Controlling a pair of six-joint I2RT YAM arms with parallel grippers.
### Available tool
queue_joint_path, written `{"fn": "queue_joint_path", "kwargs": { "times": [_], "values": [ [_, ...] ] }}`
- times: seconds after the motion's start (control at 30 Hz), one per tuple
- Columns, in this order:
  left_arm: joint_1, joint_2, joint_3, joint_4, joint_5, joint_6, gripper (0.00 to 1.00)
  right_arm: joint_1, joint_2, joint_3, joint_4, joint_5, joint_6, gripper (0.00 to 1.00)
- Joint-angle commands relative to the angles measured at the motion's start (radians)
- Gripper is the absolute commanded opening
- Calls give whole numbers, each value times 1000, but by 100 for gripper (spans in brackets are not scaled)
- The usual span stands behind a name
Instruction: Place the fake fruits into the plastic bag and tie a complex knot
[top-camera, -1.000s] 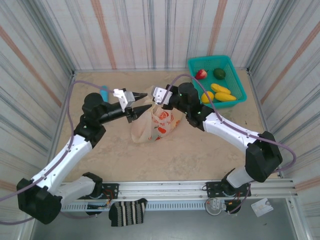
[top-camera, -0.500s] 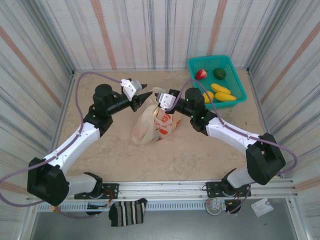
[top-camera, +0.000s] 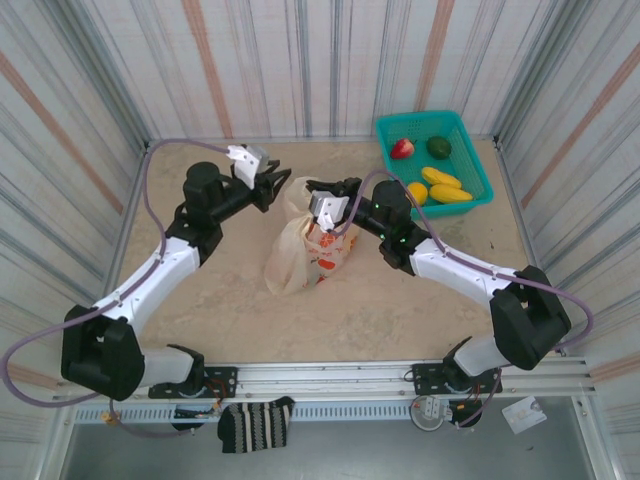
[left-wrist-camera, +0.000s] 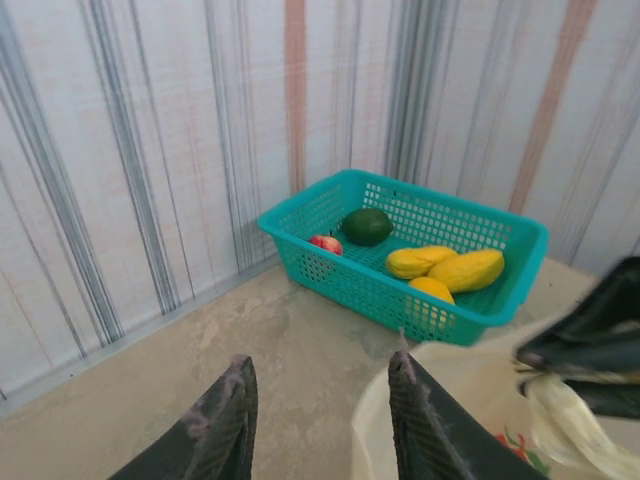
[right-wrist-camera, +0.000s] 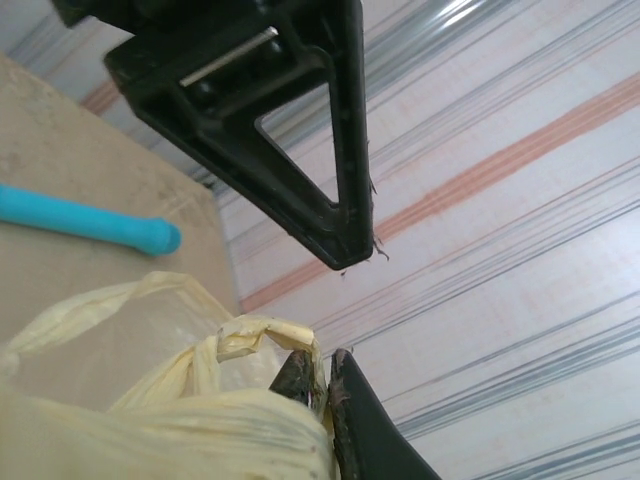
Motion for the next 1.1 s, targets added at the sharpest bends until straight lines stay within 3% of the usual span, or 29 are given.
{"fn": "queue_joint_path", "kwargs": {
  "times": [0.0, 0.23, 0.33, 0.5, 0.8, 1.07],
  "values": [
    [7, 27, 74, -86, 26, -160, 38, 5, -4, -5, 75, 23, -72, 12],
    [44, 131, 145, -30, 299, -365, 39, 4, 1, 6, 49, 10, -92, 12],
    [42, 144, 160, -41, 356, -357, 38, 2, 10, 7, 47, 12, -90, 12],
    [43, 156, 168, -54, 433, -318, 45, -3, 14, 11, 48, 13, -84, 12],
    [27, 182, 176, -61, 504, -287, 42, -23, 21, 20, 32, -2, -70, 12],
    [9, 190, 205, -154, 469, -289, 53, -31, 40, 36, 24, -16, -51, 12]
  ]
}}
